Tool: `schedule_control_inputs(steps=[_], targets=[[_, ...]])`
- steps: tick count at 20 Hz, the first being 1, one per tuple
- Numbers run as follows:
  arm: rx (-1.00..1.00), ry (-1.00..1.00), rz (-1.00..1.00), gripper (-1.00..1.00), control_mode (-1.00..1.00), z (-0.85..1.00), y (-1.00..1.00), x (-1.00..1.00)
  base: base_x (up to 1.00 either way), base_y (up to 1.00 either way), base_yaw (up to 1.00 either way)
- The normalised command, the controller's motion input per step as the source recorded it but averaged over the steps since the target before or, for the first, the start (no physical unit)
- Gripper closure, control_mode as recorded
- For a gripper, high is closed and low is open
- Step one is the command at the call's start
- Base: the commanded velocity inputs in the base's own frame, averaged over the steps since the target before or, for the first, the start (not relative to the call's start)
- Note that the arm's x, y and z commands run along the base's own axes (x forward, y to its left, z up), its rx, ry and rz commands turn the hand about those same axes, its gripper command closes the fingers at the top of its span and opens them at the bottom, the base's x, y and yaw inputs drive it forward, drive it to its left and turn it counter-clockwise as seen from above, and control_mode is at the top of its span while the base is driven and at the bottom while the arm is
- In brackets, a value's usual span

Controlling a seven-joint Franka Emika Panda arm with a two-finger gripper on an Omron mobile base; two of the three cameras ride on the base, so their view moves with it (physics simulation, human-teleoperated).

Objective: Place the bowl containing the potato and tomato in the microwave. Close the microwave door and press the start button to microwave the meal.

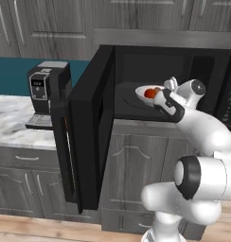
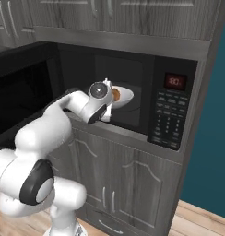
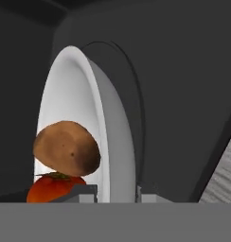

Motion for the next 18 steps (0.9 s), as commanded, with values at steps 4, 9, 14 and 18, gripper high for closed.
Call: schedule_control_inputs(steps=[4, 9, 14, 18], targets=[[0.0, 0.04, 0.0, 1.0, -1.0, -0.26, -0.17, 0.46, 0.0, 0.0, 0.0], [0.0, 0.03, 0.0, 1.0, -1.0, -0.25, -0.11, 0.43, 0.0, 0.0, 0.0], [0.0, 0.02, 0.0, -1.0, -1.0, -0.14, 0.0, 0.4, 0.0, 0.0, 0.0], [0.0, 0.0, 0.02, -1.0, -1.0, 0.0, 0.0, -0.14, 0.0, 0.0, 0.0]])
